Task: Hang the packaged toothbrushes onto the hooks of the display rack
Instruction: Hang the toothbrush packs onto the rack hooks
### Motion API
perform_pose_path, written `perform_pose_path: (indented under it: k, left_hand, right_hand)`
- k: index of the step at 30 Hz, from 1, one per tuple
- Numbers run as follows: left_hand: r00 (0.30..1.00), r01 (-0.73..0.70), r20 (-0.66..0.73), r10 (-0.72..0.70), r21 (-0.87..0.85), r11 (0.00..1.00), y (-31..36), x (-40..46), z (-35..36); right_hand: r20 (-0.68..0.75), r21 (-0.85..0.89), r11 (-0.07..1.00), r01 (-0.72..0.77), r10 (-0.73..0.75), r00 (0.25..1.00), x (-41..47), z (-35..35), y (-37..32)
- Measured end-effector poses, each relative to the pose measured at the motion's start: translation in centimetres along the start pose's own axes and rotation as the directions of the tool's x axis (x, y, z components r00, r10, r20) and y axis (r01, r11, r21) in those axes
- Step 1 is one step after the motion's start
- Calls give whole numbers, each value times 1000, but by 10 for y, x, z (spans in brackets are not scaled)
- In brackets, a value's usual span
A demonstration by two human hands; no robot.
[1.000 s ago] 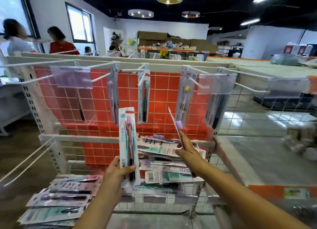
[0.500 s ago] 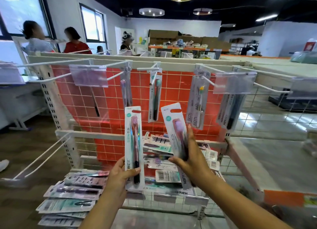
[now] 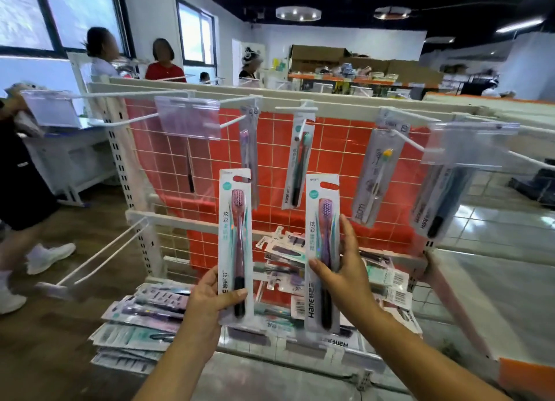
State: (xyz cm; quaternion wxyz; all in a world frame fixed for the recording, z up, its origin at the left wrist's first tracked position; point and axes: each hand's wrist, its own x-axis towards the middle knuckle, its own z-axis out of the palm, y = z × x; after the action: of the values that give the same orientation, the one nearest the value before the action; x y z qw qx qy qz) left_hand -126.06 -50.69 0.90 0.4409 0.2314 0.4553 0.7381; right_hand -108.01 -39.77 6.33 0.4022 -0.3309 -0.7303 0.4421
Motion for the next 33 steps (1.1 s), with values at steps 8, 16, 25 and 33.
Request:
perform_pose_path:
  k: [8, 16, 25, 33]
  left_hand:
    - [1000, 22, -17, -22, -6, 1000, 33, 8, -78]
    - [1000, 7, 26, -8, 39, 999, 73, 16, -165]
    - [996, 43, 83, -43, 7, 999, 101, 19, -219]
    - [986, 57, 156, -58, 7, 998, 113, 22, -236]
  right_hand:
    - [-20, 28, 999, -20, 21, 1000, 5, 83, -11]
    - [-79, 53, 998, -43, 47, 996, -2, 183, -29]
    - [-86, 69, 996, -54, 60, 995, -5, 252, -61]
    - [-107, 24, 998, -66, 68, 992, -11, 273, -68]
